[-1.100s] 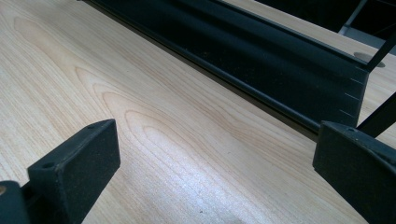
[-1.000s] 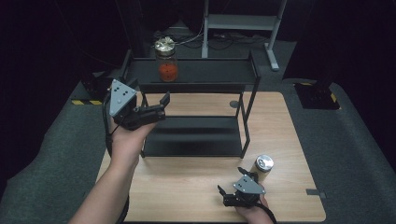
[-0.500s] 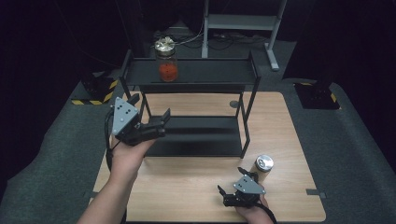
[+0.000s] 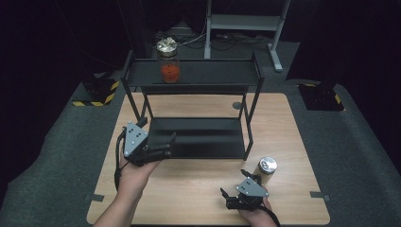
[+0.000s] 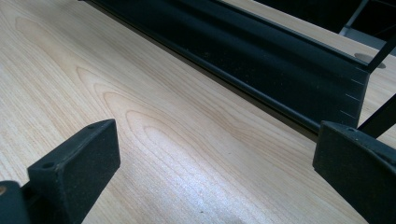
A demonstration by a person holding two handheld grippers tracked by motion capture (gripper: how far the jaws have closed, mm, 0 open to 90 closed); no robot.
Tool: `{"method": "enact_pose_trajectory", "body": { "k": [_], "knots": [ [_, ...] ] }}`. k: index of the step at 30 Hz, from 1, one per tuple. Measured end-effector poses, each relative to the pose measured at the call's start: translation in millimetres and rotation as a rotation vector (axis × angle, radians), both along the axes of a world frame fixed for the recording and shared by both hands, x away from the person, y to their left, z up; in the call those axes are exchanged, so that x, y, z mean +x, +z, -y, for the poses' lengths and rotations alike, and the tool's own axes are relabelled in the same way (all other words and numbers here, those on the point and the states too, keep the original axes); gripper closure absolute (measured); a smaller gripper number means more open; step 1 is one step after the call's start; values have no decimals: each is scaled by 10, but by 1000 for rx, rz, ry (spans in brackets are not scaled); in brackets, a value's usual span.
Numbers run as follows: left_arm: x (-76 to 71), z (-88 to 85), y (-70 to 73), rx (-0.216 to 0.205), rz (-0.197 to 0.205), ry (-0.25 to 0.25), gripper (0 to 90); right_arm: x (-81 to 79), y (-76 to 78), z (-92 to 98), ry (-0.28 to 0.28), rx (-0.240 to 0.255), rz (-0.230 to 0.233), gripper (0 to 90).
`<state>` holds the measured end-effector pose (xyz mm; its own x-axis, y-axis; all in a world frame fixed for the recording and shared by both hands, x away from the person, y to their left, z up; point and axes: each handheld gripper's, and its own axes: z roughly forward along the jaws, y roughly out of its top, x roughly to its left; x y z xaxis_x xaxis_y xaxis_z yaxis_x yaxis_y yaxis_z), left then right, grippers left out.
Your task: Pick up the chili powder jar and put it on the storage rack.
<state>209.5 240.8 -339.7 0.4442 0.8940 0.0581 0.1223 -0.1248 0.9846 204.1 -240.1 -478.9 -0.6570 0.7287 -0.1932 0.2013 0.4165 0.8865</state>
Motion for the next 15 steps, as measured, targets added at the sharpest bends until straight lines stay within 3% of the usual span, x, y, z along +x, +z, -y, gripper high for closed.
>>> {"method": "enact_pose_trajectory", "body": {
  "k": [4, 8, 15],
  "knots": [
    [-17, -23, -165, -7, -36, -8, 4, 0, 0, 0, -1, 1, 0, 0],
    [-28, -35, -357, 16, -83, -19, 4, -2, 0, -1, -1, 1, 0, 0],
    [-32, -47, -511, 34, -125, -30, 4, -3, -1, -2, -2, 0, 1, 0]
  ]
}}
